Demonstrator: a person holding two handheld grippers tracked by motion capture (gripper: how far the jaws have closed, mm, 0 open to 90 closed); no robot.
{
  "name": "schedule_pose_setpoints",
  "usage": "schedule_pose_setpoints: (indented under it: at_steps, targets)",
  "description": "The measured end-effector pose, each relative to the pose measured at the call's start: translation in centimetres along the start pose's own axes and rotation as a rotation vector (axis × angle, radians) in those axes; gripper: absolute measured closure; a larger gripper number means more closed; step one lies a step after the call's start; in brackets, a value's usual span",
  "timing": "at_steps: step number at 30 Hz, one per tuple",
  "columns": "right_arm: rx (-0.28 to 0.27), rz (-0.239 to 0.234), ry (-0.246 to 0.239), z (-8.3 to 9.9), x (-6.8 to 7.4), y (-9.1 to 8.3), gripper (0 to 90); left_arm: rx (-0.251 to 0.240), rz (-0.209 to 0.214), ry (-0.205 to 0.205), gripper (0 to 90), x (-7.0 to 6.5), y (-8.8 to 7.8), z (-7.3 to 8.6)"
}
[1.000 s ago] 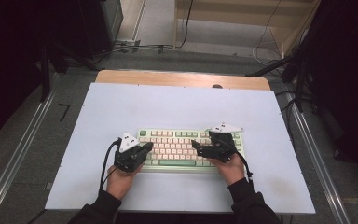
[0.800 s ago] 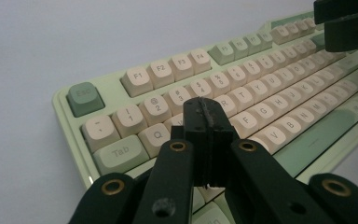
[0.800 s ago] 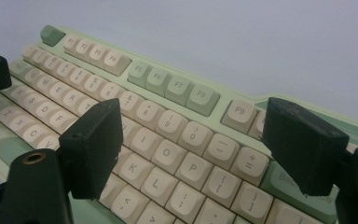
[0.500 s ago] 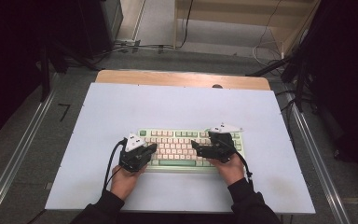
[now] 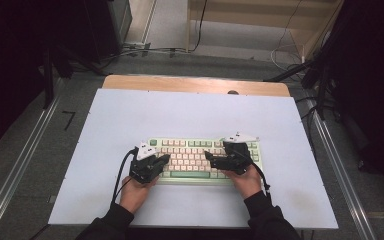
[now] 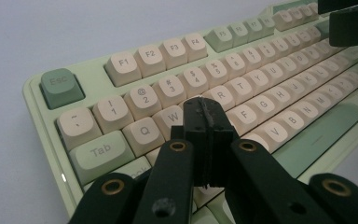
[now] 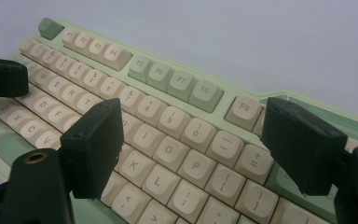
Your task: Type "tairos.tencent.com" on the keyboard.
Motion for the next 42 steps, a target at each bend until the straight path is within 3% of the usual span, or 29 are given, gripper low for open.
schedule_pose_setpoints:
  at_steps: [19, 24, 25, 27, 32, 35, 42]
  targets:
    - [-0.001, 0.000, 0.003, 0.0, 0.0, 0.0, 19.0, 0.027, 0.004, -0.019, 90.0, 0.0, 0.6, 0.2]
    - [0.001, 0.002, 0.003, 0.0, 0.0, 0.0, 19.0, 0.009, 0.025, -0.026, 90.0, -0.3, 0.2, -0.1]
    - [0.000, 0.002, 0.003, 0.0, 0.0, -0.1, 19.1, -0.005, 0.040, -0.032, 86.7, -0.4, 0.0, -0.4]
    - [-0.002, 0.003, 0.006, 0.0, -0.1, -0.1, 19.0, -0.036, 0.036, -0.041, 71.1, -0.2, -0.5, -0.8]
    - [0.000, 0.006, 0.006, 0.0, -0.2, -0.1, 19.0, -0.132, -0.054, -0.059, 29.9, 1.2, -1.7, -1.9]
    - [-0.001, 0.006, 0.008, 0.0, -0.2, -0.2, 19.0, -0.142, -0.089, -0.098, 20.9, 2.4, -2.1, -1.9]
    - [-0.002, 0.008, 0.010, 0.0, -0.2, -0.3, 19.1, -0.175, -0.188, -0.178, 21.1, 5.4, -2.9, -1.5]
Point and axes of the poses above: each handheld gripper's, and its own axes: y roughly forward along the jaws, z roughly out of its underside, x roughly to its left, the point moved 9 cm from there along y, roughly forward along the jaws, and after that the axes turned 2 degrees about -z, right-handed, at the moved point
